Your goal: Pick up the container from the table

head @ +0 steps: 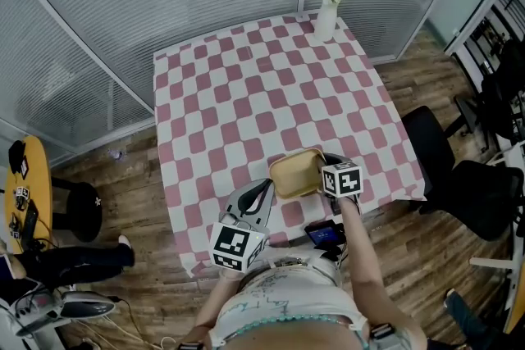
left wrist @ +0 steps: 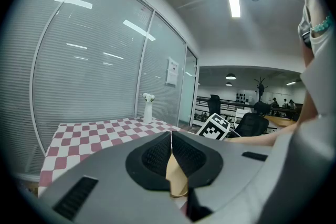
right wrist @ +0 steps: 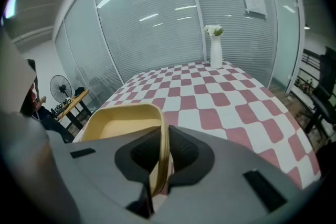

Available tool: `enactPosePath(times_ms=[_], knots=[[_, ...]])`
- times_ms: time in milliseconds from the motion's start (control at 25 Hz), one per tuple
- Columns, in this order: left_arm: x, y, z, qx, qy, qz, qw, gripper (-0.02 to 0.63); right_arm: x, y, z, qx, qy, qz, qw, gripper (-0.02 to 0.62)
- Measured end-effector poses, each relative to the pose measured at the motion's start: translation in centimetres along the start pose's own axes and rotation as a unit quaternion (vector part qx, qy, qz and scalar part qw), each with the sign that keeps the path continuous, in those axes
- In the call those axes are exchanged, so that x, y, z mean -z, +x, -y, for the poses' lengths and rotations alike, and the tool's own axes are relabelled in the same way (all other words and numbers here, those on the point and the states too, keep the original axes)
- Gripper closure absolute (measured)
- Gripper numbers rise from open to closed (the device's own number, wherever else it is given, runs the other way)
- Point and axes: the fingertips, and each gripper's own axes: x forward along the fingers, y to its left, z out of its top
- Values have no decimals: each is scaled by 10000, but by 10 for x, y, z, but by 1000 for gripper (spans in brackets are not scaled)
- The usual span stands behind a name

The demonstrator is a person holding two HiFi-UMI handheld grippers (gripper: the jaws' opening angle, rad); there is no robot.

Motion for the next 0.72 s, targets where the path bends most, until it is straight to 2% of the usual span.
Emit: enactPosePath(times_ms=[720], knots=[[6,-8,-27,-405,-54,-13,9992,589,-40,-74,-35,-219,-185,567,9980,580]])
